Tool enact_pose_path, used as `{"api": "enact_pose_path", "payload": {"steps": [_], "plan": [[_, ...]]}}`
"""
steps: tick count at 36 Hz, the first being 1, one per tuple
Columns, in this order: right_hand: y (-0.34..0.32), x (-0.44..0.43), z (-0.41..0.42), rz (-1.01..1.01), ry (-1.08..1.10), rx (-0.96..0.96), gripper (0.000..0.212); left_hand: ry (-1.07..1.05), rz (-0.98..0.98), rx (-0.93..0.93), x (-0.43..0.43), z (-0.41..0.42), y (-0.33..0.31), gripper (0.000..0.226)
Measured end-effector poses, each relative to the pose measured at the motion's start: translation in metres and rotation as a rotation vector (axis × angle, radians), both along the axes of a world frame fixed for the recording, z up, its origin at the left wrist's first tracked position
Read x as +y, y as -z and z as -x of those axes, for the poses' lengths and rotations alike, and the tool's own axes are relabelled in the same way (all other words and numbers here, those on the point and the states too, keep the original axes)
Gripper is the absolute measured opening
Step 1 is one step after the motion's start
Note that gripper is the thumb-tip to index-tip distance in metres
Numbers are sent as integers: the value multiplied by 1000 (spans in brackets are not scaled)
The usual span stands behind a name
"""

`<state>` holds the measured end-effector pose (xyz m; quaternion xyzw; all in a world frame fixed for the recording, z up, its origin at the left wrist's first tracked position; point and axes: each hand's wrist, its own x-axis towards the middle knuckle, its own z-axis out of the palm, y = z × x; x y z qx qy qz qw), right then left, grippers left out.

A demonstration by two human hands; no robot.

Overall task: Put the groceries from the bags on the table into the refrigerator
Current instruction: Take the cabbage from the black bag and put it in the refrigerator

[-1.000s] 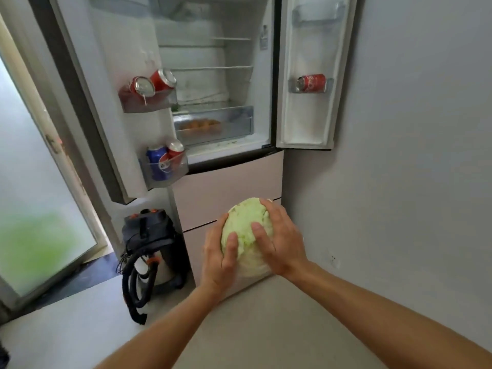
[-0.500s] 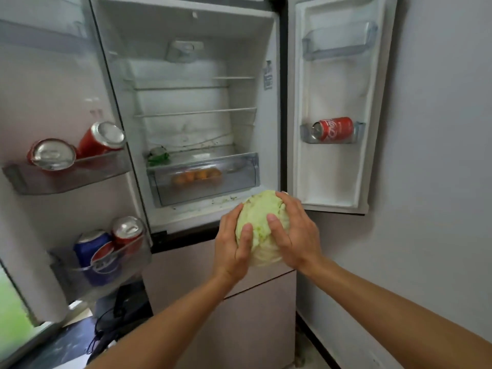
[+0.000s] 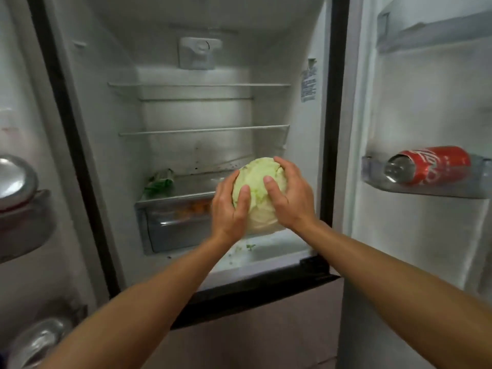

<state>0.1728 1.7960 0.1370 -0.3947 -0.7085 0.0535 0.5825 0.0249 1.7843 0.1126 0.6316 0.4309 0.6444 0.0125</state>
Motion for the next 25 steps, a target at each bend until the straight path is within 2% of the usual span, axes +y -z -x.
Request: {"api": "enact_pose_path", "payload": {"steps": [6, 14, 18, 22, 25], "plan": [[-24, 112, 30, 23, 14, 103, 56, -54, 9, 92, 110, 31, -36, 67], [-34, 247, 62, 101, 28, 196, 51, -51, 147, 134, 235, 58, -58, 69], [-32, 307, 75, 167, 3, 235, 53, -65, 248, 93, 289, 69, -54, 65], [-31, 358, 89, 177, -39, 232, 42, -101, 365, 144, 340, 83, -55, 52], [-32, 391, 97, 134, -15, 219, 53, -105, 366, 205, 374, 93, -56, 56]]}}
